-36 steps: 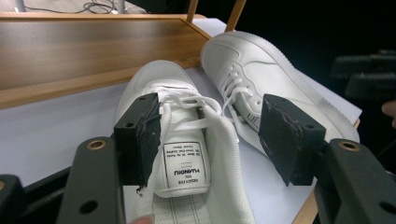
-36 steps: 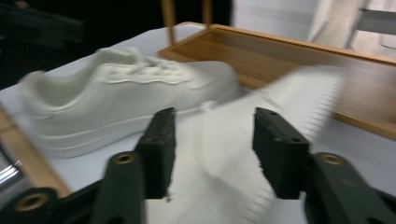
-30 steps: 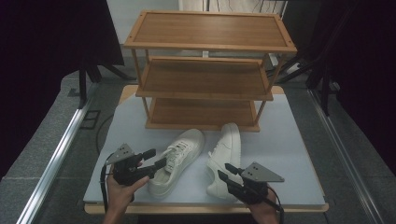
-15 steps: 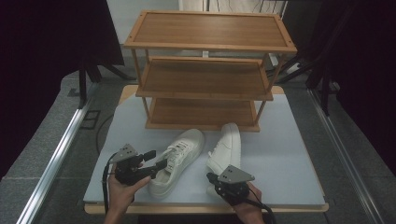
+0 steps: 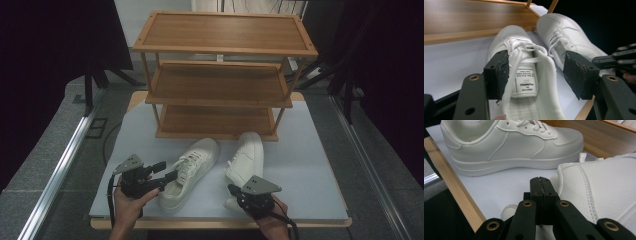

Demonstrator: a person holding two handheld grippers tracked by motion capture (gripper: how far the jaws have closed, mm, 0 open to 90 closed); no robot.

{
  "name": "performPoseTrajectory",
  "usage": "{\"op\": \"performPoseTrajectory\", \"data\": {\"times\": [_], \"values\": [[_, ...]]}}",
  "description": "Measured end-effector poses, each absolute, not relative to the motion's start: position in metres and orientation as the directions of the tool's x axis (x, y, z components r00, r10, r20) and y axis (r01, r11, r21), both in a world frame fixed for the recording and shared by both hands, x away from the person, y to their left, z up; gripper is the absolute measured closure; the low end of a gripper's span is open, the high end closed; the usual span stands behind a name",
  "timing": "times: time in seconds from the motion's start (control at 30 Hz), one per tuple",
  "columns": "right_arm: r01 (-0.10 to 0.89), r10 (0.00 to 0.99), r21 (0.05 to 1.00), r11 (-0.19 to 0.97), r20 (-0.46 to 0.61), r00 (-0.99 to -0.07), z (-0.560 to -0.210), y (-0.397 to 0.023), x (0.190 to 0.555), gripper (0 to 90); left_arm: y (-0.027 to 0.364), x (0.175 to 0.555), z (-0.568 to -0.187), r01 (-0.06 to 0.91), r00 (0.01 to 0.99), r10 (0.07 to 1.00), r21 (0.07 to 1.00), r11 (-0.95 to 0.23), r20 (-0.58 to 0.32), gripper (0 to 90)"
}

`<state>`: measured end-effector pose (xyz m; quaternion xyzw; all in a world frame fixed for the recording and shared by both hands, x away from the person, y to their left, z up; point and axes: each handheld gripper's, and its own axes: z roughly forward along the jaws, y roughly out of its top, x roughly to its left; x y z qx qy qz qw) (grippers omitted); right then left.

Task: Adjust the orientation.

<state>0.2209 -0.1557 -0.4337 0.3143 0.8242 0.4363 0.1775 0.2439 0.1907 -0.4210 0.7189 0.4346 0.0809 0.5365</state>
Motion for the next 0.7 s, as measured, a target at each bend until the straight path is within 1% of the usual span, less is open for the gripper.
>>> {"op": "performPoseTrajectory", "data": {"times": [0.2,0.4,0.47,0.5,0.53,0.57,0.63,0.7], "values": [[0.366,0.684,0.839,0.402,-0.01,-0.73,-0.43,-0.165,0.22,89.9,0.19,0.244,-0.422,0.545,0.599,0.721,0.837,-0.048,-0.349,37.6],[0.374,0.696,0.861,0.344,0.033,-0.717,-0.426,-0.186,0.219,89.9,0.191,0.244,-0.422,0.546,0.589,0.727,0.837,-0.035,-0.354,37.9],[0.388,0.74,0.858,0.337,0.013,-0.672,-0.426,-0.199,0.22,89.9,0.192,0.244,-0.423,0.545,0.579,0.731,0.838,-0.019,-0.36,38.2],[0.388,0.74,0.858,0.337,0.013,-0.672,-0.426,-0.199,0.22,89.9,0.192,0.244,-0.423,0.545,0.579,0.731,0.838,-0.019,-0.36,38.2],[0.418,0.776,0.85,0.32,0.019,-0.631,-0.43,-0.214,0.225,89.9,0.192,0.244,-0.424,0.547,0.578,0.731,0.837,-0.018,-0.362,38.2],[0.418,0.776,0.85,0.32,0.019,-0.631,-0.43,-0.214,0.225,89.9,0.192,0.244,-0.424,0.548,0.578,0.731,0.837,-0.017,-0.363,38.2],[0.47,0.782,0.841,0.267,0.096,-0.616,-0.435,-0.234,0.232,89.8,0.192,0.244,-0.424,0.548,0.578,0.73,0.836,-0.017,-0.364,38.2],[0.507,0.787,0.828,0.24,0.139,-0.601,-0.44,-0.253,0.235,89.8,0.192,0.244,-0.424,0.549,0.578,0.729,0.836,-0.015,-0.366,38.2]]}}
